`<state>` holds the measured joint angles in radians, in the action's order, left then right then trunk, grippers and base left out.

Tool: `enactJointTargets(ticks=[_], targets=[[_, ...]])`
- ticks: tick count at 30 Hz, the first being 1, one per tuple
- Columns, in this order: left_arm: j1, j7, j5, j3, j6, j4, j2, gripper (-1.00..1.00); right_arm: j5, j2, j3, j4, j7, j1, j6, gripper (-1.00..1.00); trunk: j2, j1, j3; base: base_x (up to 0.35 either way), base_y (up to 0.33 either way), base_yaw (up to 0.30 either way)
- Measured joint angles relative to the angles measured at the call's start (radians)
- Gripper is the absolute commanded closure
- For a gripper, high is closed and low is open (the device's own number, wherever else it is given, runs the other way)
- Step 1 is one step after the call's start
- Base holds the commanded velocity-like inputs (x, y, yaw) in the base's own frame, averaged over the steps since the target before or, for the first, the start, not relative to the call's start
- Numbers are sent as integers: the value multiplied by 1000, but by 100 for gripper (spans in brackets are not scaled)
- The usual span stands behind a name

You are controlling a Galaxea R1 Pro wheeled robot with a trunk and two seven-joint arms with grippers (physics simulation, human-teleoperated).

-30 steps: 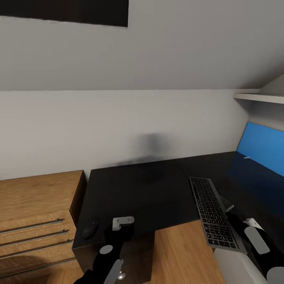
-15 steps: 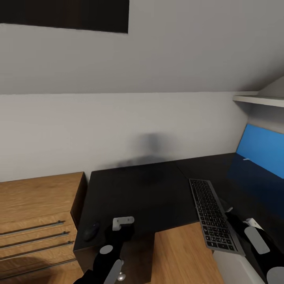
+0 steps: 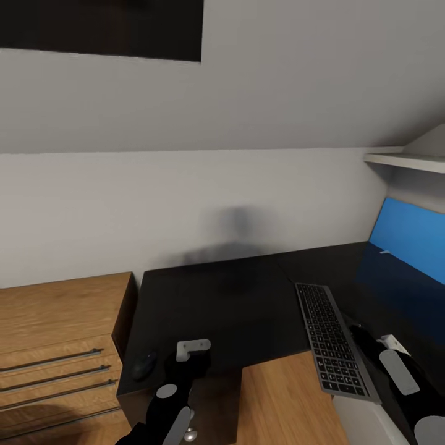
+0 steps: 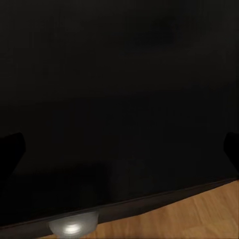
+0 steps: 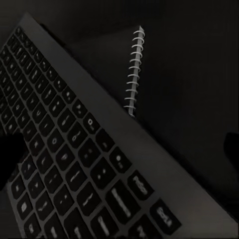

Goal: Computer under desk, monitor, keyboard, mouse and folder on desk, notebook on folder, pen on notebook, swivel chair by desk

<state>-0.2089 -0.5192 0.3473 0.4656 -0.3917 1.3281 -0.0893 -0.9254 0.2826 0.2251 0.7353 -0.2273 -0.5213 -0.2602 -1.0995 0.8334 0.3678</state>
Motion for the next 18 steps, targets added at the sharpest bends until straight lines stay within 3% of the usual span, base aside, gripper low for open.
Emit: enactJointTargets(ticks=[5, 11, 18], targets=[[0, 0, -1, 0, 0, -1, 0, -100, 14, -38, -17, 130, -1, 11, 3, -100, 35, -19, -16, 0, 0, 0], [0, 0, -2, 0, 0, -1, 0, -100, 76, -82, -23, 301, -1, 100, 4, -100, 77, -42, -34, 0, 0, 0], [0, 0, -3, 1, 0, 0, 0, -100, 101, -101, -24, 343, -1, 125, 4, -100, 126, -69, -56, 0, 0, 0]])
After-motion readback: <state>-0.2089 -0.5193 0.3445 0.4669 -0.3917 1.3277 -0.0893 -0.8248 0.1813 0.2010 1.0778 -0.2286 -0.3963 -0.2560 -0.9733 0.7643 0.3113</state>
